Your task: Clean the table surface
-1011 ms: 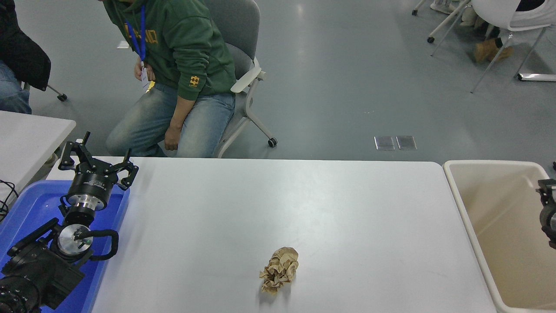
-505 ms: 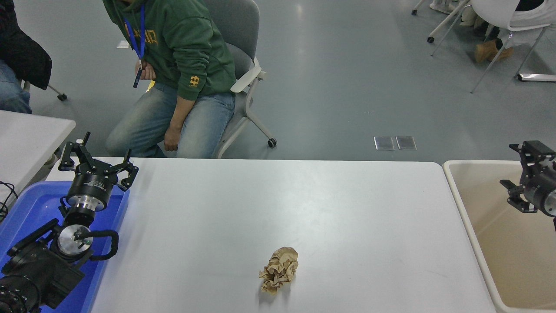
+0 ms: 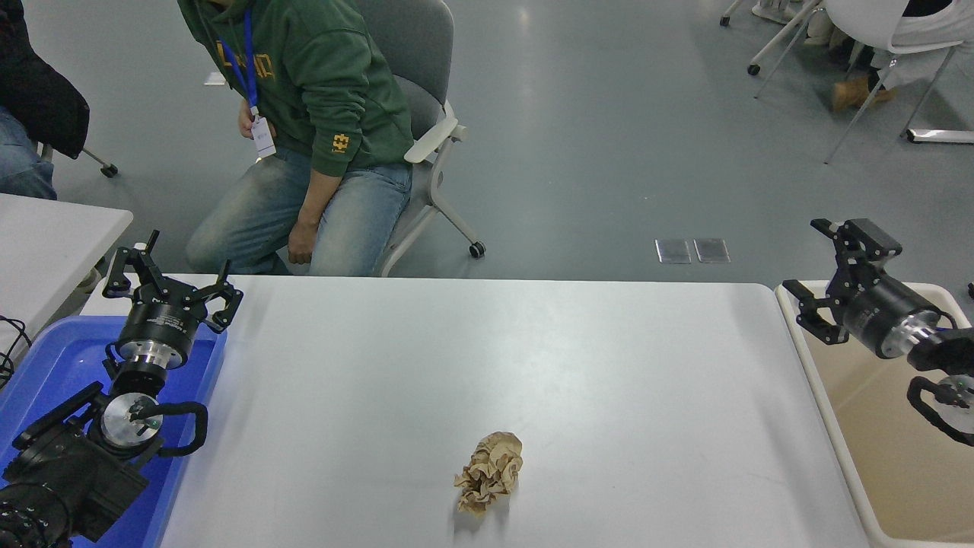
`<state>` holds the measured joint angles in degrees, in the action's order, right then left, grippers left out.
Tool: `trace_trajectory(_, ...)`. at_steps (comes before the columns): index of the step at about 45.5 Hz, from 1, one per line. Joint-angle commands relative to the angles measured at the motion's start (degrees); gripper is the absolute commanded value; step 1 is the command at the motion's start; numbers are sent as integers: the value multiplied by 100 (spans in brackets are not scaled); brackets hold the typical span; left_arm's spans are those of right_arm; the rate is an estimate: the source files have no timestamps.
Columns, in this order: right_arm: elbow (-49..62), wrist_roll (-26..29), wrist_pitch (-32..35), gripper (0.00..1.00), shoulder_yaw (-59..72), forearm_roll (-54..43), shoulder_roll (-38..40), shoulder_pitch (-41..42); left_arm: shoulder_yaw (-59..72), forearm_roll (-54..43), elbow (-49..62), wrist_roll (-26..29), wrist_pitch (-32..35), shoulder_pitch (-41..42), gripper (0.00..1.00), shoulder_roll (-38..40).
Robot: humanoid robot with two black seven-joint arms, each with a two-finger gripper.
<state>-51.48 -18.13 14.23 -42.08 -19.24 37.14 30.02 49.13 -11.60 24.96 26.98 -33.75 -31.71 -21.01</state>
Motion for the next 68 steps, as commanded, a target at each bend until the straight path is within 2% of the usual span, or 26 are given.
trace_trajectory(1, -213, -199, 89, 100, -230, 17, -224, -347, 0, 0, 0, 0, 0, -2, 100, 0)
trace_trajectory(10, 24, -753, -965, 100, -256, 43, -1094, -400, 0, 0, 0, 0, 0, -2, 100, 0)
trace_trajectory(16, 68, -771, -1730, 100, -300, 43, -1595, -400, 0, 0, 0, 0, 0, 7, 100, 0)
trace_trajectory(20, 77, -771, -1985, 100, -379, 35, -1815, -400, 0, 0, 0, 0, 0, -2, 100, -9)
trace_trajectory(26, 244, -815, -2039, 100, -511, 26, -2026, -400, 0, 0, 0, 0, 0, -2, 100, 0)
trace_trajectory(57, 358, -823, -1986, 100, -599, 52, -1965, -383, 0, 0, 0, 0, 0, -2, 100, 0)
trace_trajectory(63, 201, -745, -1977, 100, -591, 131, -1903, -391, 0, 0, 0, 0, 0, -2, 100, 0)
trace_trajectory(68, -423, -499, -1977, 100, -476, 324, -1456, -391, 0, 0, 0, 0, 0, -2, 100, 0)
